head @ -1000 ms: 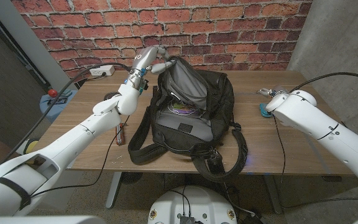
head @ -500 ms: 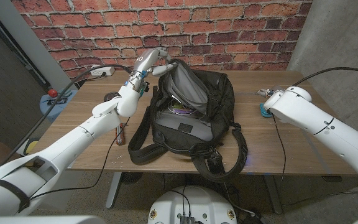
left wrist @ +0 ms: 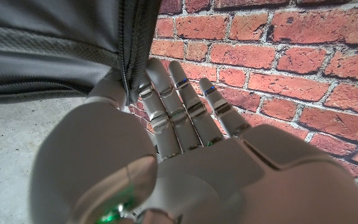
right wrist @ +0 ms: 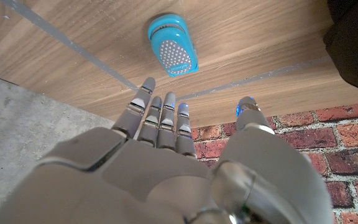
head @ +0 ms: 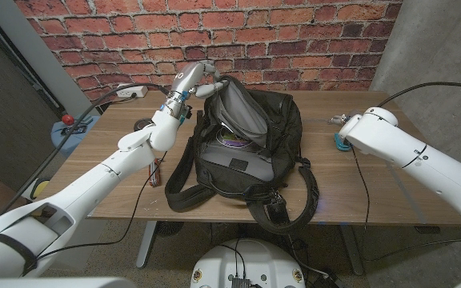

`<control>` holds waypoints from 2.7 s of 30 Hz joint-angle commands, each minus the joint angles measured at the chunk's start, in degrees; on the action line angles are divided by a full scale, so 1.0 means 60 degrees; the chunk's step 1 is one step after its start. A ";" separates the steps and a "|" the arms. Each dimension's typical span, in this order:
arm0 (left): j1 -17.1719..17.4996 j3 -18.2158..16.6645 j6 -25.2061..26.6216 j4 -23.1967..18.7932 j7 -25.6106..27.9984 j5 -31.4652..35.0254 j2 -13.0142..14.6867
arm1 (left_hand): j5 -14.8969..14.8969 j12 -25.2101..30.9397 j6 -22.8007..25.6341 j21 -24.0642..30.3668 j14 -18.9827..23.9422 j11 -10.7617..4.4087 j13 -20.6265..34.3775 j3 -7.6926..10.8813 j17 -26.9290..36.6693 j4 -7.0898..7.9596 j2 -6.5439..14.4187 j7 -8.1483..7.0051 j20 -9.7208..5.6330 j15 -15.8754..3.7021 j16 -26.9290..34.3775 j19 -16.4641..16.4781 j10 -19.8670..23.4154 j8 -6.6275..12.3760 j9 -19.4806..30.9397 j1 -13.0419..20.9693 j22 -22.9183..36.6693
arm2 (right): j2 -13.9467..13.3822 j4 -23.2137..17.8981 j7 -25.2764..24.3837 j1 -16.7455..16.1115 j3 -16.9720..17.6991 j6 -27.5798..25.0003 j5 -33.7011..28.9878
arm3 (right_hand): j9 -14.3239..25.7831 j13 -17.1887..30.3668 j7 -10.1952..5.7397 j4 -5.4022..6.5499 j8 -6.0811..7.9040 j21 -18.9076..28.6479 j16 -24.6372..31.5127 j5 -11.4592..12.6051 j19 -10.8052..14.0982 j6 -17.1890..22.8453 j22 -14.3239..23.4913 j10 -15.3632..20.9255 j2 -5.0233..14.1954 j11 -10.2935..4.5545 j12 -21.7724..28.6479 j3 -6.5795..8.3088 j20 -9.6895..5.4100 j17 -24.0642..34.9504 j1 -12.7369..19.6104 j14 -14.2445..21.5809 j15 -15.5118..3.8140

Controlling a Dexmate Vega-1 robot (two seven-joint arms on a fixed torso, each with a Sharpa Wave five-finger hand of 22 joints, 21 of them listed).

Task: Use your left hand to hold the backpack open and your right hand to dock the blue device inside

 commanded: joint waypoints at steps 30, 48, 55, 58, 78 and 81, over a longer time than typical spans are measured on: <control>0.0001 -0.0009 -0.0146 0.0040 -0.0224 0.0019 -0.0027 | 0.0012 -0.0009 0.0046 -0.0008 0.0007 -0.0054 -0.0008 -0.0019 0.0098 -0.0016 0.0139 -0.0067 0.0005 -0.0011 -0.0136 -0.0053 -0.0010 0.0014 0.0030 0.0061 0.0015 | -0.0462 0.1479 0.0905 0.2251 -0.2442 -0.0283 0.0837 | 0.0052 0.0235 0.0425 0.0050 -0.0051 -0.0034 -0.0061 0.0136 -0.0048 -0.0055 0.0046 -0.0183 -0.0262 0.0203 0.0041 -0.0214 0.0216 0.0065 0.0002 -0.0010 0.0237; 0.0017 0.0014 -0.0187 0.0086 -0.0242 -0.0024 -0.0024 | 0.0000 -0.0002 0.0050 -0.0017 0.0008 -0.0064 -0.0019 -0.0034 0.0153 -0.0022 0.0144 -0.0053 0.0011 -0.0006 -0.0182 -0.0078 -0.0011 0.0019 0.0017 0.0071 0.0015 | -0.0485 0.2003 0.0551 0.3274 -0.3732 -0.0283 0.1486 | 0.0052 0.0360 0.0549 0.0021 -0.0037 -0.0005 -0.0026 0.0225 0.0019 -0.0005 0.0054 -0.0162 -0.0312 0.0270 0.0097 -0.0257 0.0382 0.0079 0.0162 0.0104 0.0309; 0.0023 0.0056 -0.0174 0.0032 -0.0324 0.0009 -0.0019 | -0.0003 0.0001 0.0048 -0.0021 0.0036 -0.0082 -0.0016 -0.0034 0.0163 -0.0016 0.0146 -0.0040 0.0005 -0.0002 -0.0203 -0.0091 -0.0019 0.0011 -0.0002 0.0063 0.0015 | -0.0568 0.2076 0.0326 0.3457 -0.4075 -0.0283 0.1807 | 0.0054 0.0423 0.0560 0.0006 -0.0030 0.0028 -0.0004 0.0263 0.0115 0.0030 0.0058 -0.0132 -0.0333 0.0272 0.0141 -0.0269 0.0515 0.0091 0.0254 0.0173 0.0333; 0.0022 0.0069 -0.0212 0.0011 -0.0375 0.0011 0.0008 | -0.0006 0.0002 0.0042 -0.0023 0.0026 -0.0087 -0.0019 -0.0042 0.0172 -0.0005 0.0149 -0.0048 0.0006 -0.0010 -0.0215 -0.0096 -0.0016 0.0009 -0.0005 0.0047 0.0015 | -0.0546 0.2143 0.0367 0.3398 -0.4058 -0.0283 0.1759 | 0.0054 0.0443 0.0563 0.0008 -0.0031 0.0033 0.0005 0.0273 0.0134 0.0035 0.0059 -0.0118 -0.0336 0.0268 0.0156 -0.0275 0.0554 0.0096 0.0277 0.0195 0.0324; 0.0135 -0.0002 -0.0124 -0.0144 -0.0409 0.0022 0.0026 | -0.0016 -0.0001 0.0044 -0.0049 -0.0039 -0.0089 -0.0042 -0.0051 0.0227 -0.0026 0.0154 -0.0057 0.0004 -0.0035 -0.0298 -0.0170 -0.0018 0.0018 -0.0010 0.0076 0.0014 | -0.0170 0.2665 0.0887 0.3327 -0.4167 -0.0283 0.0927 | 0.0062 0.0577 0.0532 0.0055 -0.0003 0.0045 0.0053 0.0307 0.0212 0.0160 0.0067 -0.0020 -0.0283 0.0241 0.0268 -0.0311 0.0572 0.0149 0.0370 0.0298 0.0283; 0.0134 0.0007 -0.0155 -0.0110 -0.0398 0.0013 0.0014 | -0.0018 -0.0002 0.0044 -0.0051 -0.0030 -0.0078 -0.0046 -0.0054 0.0225 -0.0015 0.0151 -0.0060 0.0006 -0.0030 -0.0310 -0.0174 -0.0021 0.0019 -0.0010 0.0058 0.0014 | -0.0077 0.2765 0.0958 0.3332 -0.4197 -0.0283 0.0785 | 0.0063 0.0602 0.0526 0.0058 0.0021 0.0050 0.0070 0.0312 0.0233 0.0233 0.0068 0.0015 -0.0281 0.0228 0.0297 -0.0320 0.0587 0.0159 0.0386 0.0339 0.0264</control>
